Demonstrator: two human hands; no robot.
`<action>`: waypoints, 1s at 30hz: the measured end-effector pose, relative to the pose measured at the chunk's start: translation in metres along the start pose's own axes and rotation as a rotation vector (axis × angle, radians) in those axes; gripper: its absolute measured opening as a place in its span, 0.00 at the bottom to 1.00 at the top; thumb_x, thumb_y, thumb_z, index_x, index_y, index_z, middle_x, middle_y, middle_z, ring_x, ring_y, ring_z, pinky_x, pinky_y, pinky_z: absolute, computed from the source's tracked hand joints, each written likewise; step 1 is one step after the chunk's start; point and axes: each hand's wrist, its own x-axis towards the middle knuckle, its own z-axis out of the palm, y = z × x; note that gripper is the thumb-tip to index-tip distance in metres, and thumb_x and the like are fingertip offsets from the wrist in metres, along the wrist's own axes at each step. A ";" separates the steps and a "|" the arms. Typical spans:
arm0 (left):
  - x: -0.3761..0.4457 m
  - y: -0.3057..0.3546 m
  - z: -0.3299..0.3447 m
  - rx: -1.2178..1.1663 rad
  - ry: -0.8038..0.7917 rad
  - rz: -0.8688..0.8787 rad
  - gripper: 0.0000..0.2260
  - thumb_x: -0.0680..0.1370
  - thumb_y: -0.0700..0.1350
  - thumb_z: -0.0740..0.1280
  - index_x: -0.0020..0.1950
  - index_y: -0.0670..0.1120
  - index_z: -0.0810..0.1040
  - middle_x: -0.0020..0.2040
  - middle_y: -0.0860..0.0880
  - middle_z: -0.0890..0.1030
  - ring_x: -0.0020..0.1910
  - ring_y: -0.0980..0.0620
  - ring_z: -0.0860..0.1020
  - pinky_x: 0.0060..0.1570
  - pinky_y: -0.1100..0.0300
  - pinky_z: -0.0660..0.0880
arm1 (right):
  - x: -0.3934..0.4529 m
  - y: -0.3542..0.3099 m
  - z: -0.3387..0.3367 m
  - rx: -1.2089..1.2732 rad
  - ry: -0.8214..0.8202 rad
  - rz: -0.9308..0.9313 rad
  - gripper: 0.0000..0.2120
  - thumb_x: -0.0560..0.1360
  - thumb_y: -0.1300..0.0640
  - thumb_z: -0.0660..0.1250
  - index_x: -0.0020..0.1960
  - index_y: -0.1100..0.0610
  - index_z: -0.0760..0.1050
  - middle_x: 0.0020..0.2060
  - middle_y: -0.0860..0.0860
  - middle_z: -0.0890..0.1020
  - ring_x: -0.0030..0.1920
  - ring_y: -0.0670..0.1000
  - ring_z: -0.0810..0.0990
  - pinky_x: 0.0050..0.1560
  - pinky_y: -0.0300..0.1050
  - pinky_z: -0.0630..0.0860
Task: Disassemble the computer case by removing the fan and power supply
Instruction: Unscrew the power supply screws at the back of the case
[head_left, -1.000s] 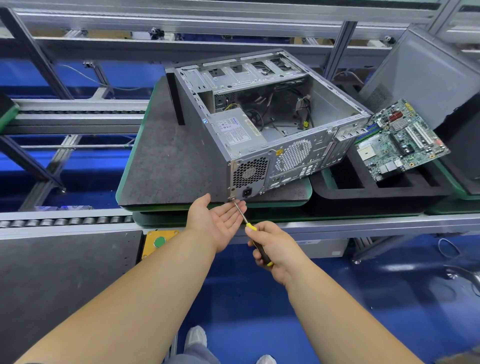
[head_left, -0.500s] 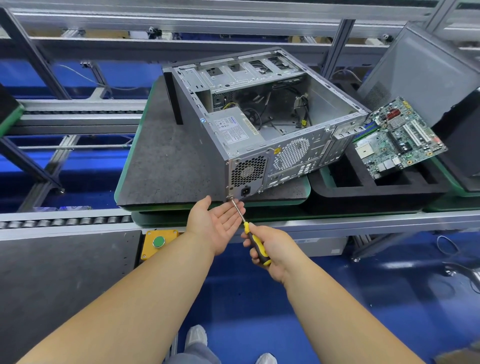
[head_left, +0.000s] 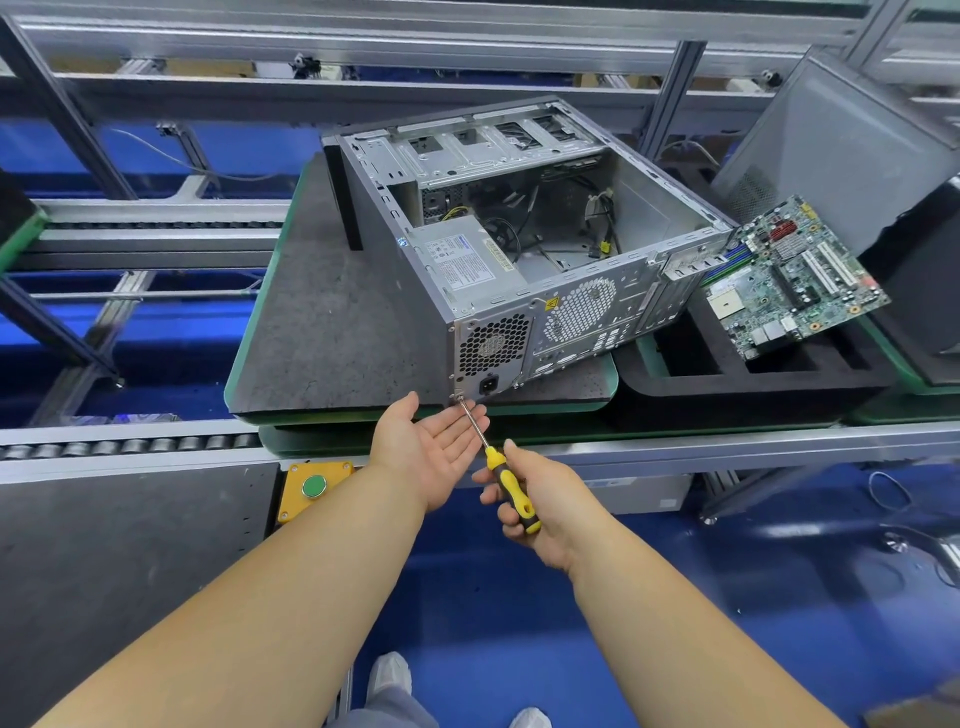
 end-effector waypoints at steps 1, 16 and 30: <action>0.000 0.001 0.000 -0.007 -0.001 -0.003 0.29 0.82 0.59 0.53 0.60 0.35 0.78 0.53 0.38 0.84 0.56 0.43 0.81 0.52 0.53 0.77 | 0.000 0.000 0.000 -0.006 -0.010 0.004 0.22 0.82 0.46 0.59 0.46 0.61 0.83 0.32 0.53 0.80 0.25 0.46 0.70 0.26 0.37 0.66; 0.002 0.001 0.000 -0.029 -0.015 -0.007 0.30 0.81 0.60 0.54 0.60 0.35 0.78 0.54 0.38 0.84 0.56 0.42 0.81 0.58 0.52 0.76 | 0.006 0.004 -0.005 -0.042 0.018 -0.092 0.10 0.75 0.48 0.72 0.50 0.54 0.78 0.36 0.51 0.79 0.26 0.45 0.74 0.28 0.38 0.72; 0.001 0.001 -0.001 -0.028 -0.024 -0.002 0.31 0.81 0.61 0.53 0.60 0.35 0.78 0.54 0.38 0.84 0.55 0.42 0.82 0.53 0.53 0.77 | 0.001 0.000 -0.007 -0.055 0.014 -0.079 0.11 0.79 0.49 0.66 0.50 0.56 0.80 0.33 0.51 0.81 0.28 0.46 0.76 0.29 0.39 0.74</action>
